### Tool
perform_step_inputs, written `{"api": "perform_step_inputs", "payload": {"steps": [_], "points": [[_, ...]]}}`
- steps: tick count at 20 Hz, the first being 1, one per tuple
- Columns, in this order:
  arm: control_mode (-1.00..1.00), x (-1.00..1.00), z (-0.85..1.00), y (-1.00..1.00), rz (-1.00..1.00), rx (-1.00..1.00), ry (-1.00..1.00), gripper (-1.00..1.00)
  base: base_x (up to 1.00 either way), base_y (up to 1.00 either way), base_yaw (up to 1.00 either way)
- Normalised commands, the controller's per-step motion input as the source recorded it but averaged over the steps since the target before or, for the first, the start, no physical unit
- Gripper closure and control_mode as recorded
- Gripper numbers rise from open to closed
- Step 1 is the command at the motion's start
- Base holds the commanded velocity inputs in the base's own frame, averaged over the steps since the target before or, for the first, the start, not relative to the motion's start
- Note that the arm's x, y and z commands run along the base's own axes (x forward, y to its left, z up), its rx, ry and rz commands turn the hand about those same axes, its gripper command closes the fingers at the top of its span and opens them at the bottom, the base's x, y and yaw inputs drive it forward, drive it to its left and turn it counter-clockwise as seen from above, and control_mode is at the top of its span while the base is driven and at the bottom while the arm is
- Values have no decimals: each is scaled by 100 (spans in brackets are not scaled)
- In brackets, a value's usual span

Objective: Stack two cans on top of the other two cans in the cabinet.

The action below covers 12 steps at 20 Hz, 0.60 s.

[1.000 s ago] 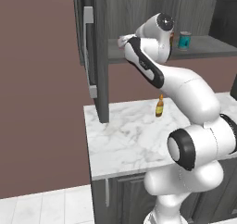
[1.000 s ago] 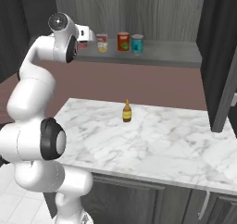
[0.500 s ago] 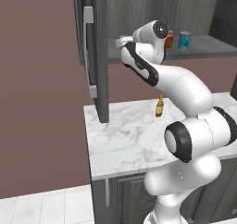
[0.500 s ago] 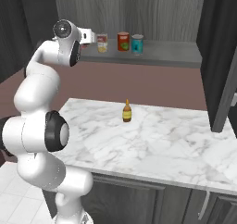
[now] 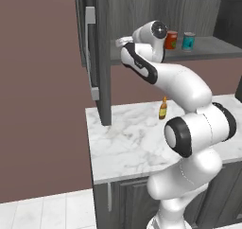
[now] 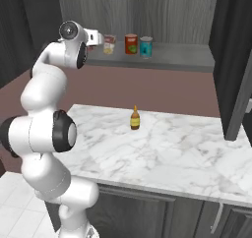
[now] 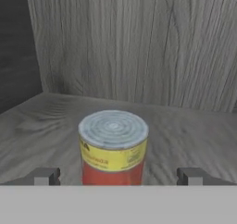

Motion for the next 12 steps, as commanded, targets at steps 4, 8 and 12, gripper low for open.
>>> {"api": "perform_step_inputs", "payload": {"steps": [4, 8, 12], "points": [[-100, 26, 0, 1, 0, 1, 0, -100, 0, 0, 0], [-100, 15, 0, 1, 0, 3, 4, -100, 0, 0, 0], [-100, 4, -4, 2, 0, 4, 2, -100, 0, 0, 0]]}}
